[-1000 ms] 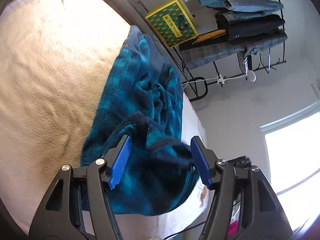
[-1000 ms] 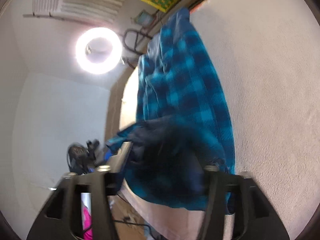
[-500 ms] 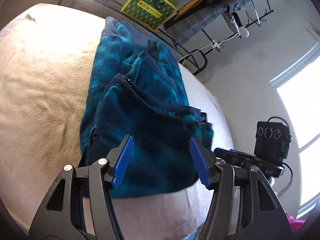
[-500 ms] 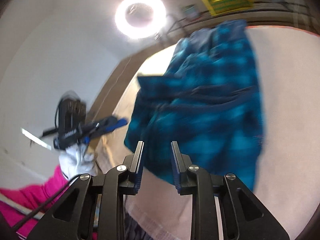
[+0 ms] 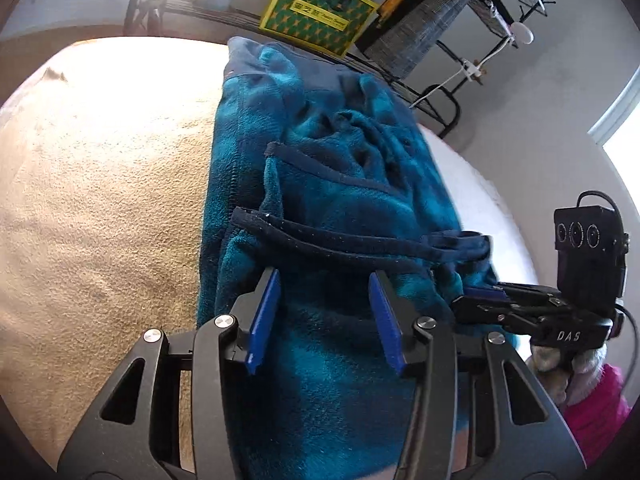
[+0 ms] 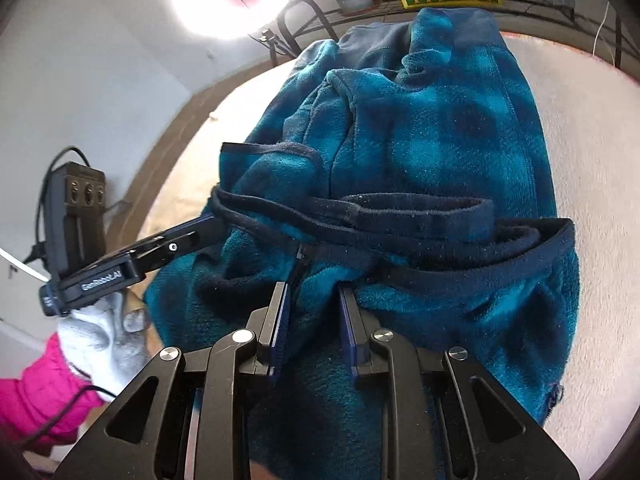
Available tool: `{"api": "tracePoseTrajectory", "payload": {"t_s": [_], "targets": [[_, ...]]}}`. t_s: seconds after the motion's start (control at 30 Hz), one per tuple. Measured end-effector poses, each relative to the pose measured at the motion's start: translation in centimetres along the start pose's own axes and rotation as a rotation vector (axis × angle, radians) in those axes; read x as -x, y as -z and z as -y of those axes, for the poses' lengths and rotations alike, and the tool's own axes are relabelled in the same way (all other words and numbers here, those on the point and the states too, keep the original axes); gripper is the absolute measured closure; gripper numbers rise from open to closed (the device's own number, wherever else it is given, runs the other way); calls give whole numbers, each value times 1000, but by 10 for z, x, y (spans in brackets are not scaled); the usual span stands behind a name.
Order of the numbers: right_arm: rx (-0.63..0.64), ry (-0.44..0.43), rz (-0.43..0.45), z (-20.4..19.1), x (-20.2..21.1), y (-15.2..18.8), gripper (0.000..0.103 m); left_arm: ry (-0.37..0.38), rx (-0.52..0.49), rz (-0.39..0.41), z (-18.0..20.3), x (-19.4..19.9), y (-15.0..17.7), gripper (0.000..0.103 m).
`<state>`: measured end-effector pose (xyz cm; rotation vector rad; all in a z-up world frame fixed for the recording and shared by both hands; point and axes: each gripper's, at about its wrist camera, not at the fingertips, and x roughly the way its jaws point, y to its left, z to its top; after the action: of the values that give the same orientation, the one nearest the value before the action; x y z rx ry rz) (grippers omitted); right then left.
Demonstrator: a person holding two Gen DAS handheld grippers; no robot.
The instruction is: Fold large clothes
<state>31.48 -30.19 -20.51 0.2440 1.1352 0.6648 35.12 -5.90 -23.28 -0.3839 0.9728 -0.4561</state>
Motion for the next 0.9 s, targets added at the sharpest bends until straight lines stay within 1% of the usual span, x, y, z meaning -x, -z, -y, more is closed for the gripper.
{"api": "tracePoseTrajectory", "payload": {"t_s": [0.07, 0.13, 0.2, 0.27, 0.37, 0.43, 0.47, 0.5, 0.57, 0.67, 0.73, 0.9], "targets": [[23, -31, 22, -2, 14, -4, 78, 47, 34, 8, -5, 12, -8, 54], [63, -54, 72, -3, 36, -9, 77, 54, 43, 44, -12, 25, -23, 54], [89, -15, 145, -4, 56, -21, 66, 47, 46, 59, -17, 29, -39, 54], [85, 18, 201, 7, 67, -33, 59, 18, 45, 79, -24, 29, -58, 54], [30, 86, 248, 36, 74, -62, 59, 0, 42, 85, -33, 20, -83, 54], [-23, 116, 257, 58, 72, -83, 57, -5, 45, 85, -38, 8, -101, 54], [-47, 125, 257, 69, 68, -92, 55, -8, 48, 84, -40, 2, -108, 54], [-72, 131, 254, 82, 64, -104, 50, -11, 52, 82, -44, -5, -116, 54], [-100, 132, 257, 99, 60, -120, 46, -21, 71, 83, -53, -19, -132, 53], [-161, 115, 261, 125, 44, -145, 45, -32, 90, 89, -64, -40, -150, 53], [-187, 105, 252, 138, 30, -158, 44, -47, 103, 78, -70, -54, -158, 53], [-199, 105, 224, 158, -2, -179, 44, -76, 83, 60, -74, -85, -174, 53]]}}
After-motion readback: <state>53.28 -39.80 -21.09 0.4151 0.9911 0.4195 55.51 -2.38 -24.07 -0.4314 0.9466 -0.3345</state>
